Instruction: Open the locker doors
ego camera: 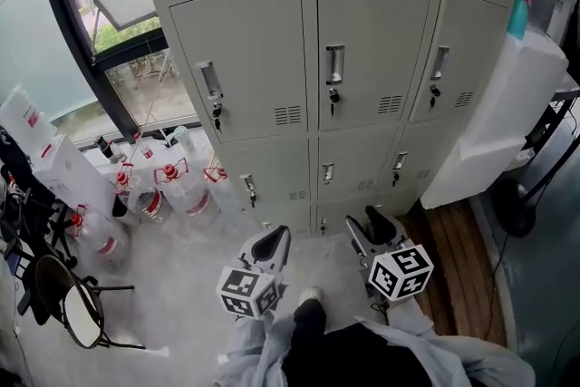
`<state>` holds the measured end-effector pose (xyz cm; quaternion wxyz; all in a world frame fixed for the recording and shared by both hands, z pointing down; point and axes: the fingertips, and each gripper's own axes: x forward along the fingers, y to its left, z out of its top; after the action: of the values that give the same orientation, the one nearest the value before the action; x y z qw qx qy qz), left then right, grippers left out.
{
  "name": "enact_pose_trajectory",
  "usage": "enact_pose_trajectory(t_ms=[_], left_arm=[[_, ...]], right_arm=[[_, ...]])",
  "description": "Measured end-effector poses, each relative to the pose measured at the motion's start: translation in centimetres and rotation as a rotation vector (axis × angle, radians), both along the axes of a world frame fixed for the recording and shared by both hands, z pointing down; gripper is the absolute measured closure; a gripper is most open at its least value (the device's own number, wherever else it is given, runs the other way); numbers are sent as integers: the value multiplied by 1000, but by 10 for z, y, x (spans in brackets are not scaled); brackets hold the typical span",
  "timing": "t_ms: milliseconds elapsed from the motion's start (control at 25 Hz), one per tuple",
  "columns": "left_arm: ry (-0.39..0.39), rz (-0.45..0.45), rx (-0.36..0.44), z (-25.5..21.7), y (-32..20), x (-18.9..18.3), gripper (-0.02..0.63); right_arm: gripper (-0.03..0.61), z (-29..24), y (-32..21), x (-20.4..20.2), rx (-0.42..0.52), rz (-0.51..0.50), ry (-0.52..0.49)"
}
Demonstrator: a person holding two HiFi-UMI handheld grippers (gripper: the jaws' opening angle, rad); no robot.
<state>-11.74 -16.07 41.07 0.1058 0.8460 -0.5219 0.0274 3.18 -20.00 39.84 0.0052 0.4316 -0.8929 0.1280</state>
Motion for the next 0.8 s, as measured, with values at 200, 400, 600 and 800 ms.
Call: enact_pose_trajectory(t_ms=[200, 400, 600, 800], left_arm=[[14, 10, -6, -6, -46, -18, 595], [7, 42, -4, -6, -84, -27, 595], [6, 75, 3, -6, -118, -31, 595], [-4, 117, 36, -14, -149, -29, 595]], right_arm=[[377, -1, -39, -14, -9, 19, 8], [377, -1, -72, -27, -9, 29, 21], [377, -7, -101, -32, 13, 53, 26], [377, -29, -127, -31, 75, 81, 22]])
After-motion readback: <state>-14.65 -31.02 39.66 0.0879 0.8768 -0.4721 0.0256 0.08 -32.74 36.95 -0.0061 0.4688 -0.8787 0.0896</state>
